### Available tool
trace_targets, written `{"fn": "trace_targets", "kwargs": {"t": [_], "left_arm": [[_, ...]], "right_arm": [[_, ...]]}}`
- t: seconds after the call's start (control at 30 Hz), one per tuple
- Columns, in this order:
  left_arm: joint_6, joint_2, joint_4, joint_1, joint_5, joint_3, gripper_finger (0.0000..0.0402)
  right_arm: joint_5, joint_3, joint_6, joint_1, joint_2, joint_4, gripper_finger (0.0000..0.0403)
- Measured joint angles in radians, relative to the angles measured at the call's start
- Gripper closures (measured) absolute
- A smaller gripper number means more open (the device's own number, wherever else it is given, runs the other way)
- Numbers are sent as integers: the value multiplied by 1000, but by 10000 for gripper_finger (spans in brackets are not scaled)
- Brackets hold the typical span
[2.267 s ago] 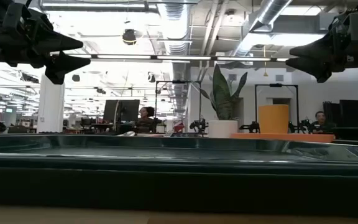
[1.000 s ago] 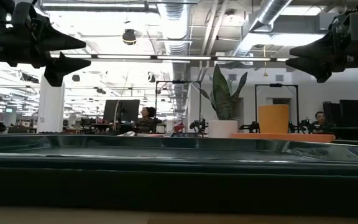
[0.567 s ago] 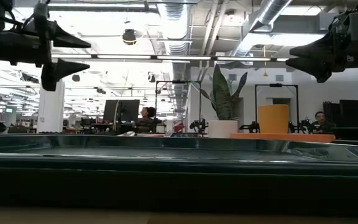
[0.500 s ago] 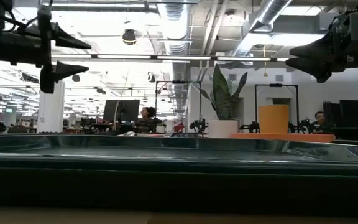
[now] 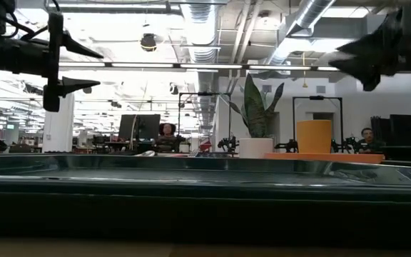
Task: Pick and place plate/cup/fork/spoon on tray
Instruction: Put the yellow cup on the black serving tray
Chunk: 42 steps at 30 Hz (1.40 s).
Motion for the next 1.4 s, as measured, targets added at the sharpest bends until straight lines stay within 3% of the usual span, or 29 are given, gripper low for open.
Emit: {"fn": "trace_targets", "kwargs": {"t": [0.27, 0.5, 0.77, 0.9, 1.17, 1.4], "left_arm": [[-97, 0, 89, 0, 113, 0, 145], [-87, 0, 160, 1, 70, 25, 145], [-88, 0, 210, 1, 36, 27, 145], [-96, 0, 210, 1, 90, 27, 145], [-158, 0, 213, 0, 209, 29, 145], [-220, 0, 214, 1, 248, 30, 145]], "right_arm": [[3, 0, 208, 0, 0, 206, 159], [50, 6, 228, 0, 1, 245, 159], [65, 11, 290, 0, 1, 446, 159], [172, 15, 363, 0, 4, 467, 159], [256, 161, 411, 0, 54, 244, 159], [330, 408, 411, 0, 245, -75, 159]]}}
